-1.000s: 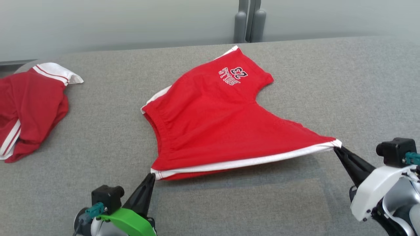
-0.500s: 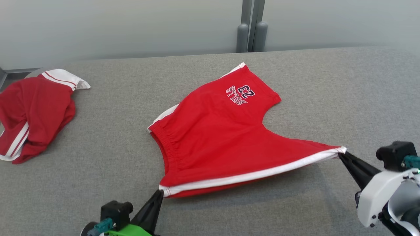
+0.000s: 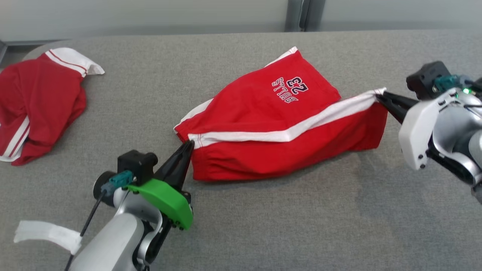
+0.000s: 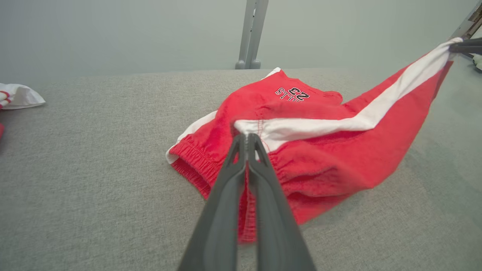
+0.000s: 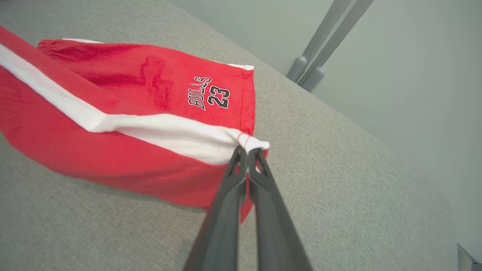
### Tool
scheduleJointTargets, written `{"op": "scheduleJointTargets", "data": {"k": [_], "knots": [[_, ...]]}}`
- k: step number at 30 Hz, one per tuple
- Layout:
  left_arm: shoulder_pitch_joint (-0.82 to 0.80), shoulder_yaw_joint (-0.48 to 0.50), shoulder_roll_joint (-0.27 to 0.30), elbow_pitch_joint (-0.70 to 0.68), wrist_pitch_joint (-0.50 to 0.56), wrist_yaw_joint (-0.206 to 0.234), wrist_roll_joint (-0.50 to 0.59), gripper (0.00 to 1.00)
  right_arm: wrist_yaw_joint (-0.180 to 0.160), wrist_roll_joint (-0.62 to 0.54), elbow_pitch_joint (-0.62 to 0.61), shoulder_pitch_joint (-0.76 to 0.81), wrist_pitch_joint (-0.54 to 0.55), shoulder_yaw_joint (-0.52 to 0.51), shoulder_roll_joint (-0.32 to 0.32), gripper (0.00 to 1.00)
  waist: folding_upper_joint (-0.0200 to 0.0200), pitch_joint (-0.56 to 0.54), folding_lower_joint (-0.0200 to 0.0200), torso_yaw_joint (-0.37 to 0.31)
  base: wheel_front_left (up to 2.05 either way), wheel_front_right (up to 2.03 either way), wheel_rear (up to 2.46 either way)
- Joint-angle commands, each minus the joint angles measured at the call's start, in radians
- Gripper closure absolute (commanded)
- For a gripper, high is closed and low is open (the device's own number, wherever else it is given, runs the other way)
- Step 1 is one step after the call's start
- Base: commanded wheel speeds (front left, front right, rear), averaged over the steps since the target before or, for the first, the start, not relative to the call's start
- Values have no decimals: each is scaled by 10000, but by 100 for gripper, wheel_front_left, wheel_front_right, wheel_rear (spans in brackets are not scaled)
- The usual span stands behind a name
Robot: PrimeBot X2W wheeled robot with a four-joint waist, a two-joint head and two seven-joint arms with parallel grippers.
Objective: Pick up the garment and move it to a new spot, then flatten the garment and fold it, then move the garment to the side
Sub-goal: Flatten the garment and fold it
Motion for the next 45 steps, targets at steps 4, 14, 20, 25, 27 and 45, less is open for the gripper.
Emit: {"op": "scheduleJointTargets", "data": {"k": [4, 14, 20, 25, 27, 45], "knots": [[-956, 33, -307, 444, 18, -149, 127, 100, -14, 183, 992, -1746, -356, 1132, -84, 100, 0, 870, 1, 419, 0, 0, 0], [-2512, 213, -1148, 1811, -123, -165, 1, 100, -14, 234, 3850, -5276, -1708, 3287, 490, 100, 0, 1761, 1, 1015, 0, 0, 0], [-2942, 294, -1610, 2470, -198, -143, -226, 100, -14, 420, 5187, -6377, -2217, 3931, 825, 100, 0, 1952, 1, 1307, 0, 0, 0], [-3301, 246, -1930, 3080, -272, -286, -324, 100, -14, 695, 6144, -6793, -2401, 4311, 1036, 100, 0, 2083, 1, 1519, 0, 0, 0], [-3483, 243, -2040, 3352, -313, -310, -331, 100, -14, 801, 6457, -6889, -2496, 4454, 1109, 100, 0, 2124, 1, 1573, 0, 0, 0], [-4378, 46, -2698, 5261, -1104, -485, -284, 0, -14, 681, 8980, -7435, -4471, 4611, 1854, 0, 0, 2227, 1, 1872, 0, 0, 0]]}}
